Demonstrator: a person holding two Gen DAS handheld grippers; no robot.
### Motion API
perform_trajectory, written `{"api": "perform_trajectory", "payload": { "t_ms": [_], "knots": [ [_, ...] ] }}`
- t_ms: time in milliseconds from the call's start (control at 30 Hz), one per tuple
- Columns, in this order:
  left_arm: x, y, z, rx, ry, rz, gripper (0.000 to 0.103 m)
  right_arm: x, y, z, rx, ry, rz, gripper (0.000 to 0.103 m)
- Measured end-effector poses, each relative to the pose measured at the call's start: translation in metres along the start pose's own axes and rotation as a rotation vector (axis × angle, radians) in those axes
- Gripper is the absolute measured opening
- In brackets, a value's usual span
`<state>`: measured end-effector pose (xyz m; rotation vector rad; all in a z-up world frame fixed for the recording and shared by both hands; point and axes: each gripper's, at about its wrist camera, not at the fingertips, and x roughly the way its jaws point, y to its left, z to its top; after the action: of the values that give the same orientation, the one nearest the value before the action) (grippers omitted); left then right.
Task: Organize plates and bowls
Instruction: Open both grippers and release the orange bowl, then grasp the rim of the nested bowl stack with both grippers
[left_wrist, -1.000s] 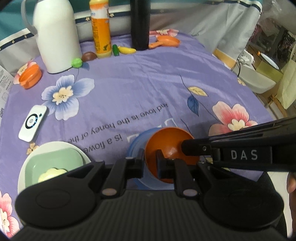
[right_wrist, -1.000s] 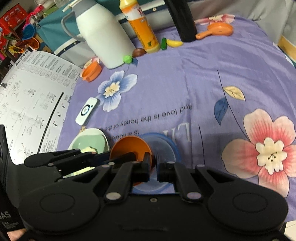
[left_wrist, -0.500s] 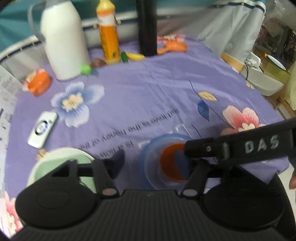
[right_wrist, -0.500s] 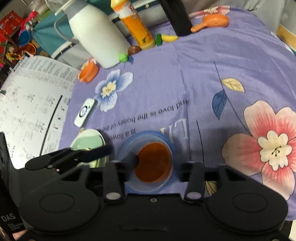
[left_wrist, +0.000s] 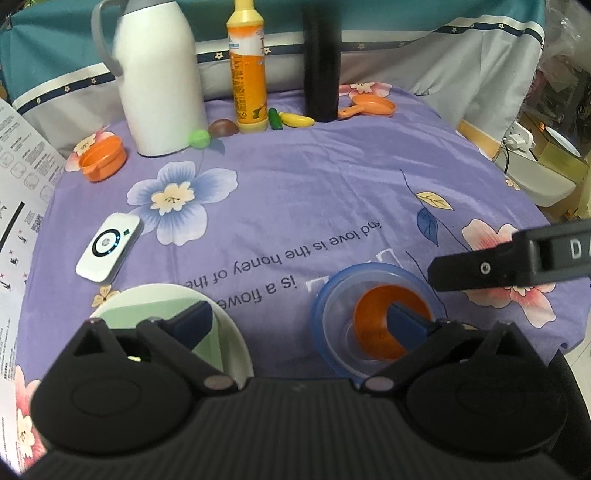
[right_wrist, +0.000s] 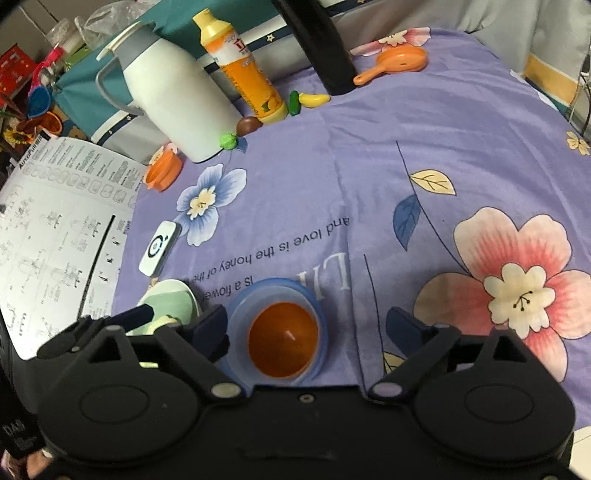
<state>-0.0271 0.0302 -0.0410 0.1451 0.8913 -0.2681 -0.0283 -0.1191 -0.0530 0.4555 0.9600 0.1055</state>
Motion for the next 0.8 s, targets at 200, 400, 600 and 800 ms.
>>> {"api": "perform_trajectory", "payload": {
  "t_ms": [200, 400, 600, 800],
  "knots": [
    [0.0, -0.001, -0.004, 0.01, 0.001, -0.012, 0.103, -0.002, 0.003, -0.006, -0.024, -0.01, -0.024, 0.103],
    [0.003, 0.004, -0.01, 0.003, 0.004, -0.029, 0.103, -0.001, 0.002, -0.008, -0.025, -0.002, -0.034, 0.103],
    [0.007, 0.009, -0.015, -0.014, 0.004, -0.045, 0.103, 0.002, -0.003, -0.009, -0.035, -0.002, -0.059, 0.103],
    [0.016, 0.008, -0.015, -0.031, 0.011, -0.069, 0.103, 0.008, -0.008, -0.009, -0.027, -0.013, -0.101, 0.103]
  ]
}}
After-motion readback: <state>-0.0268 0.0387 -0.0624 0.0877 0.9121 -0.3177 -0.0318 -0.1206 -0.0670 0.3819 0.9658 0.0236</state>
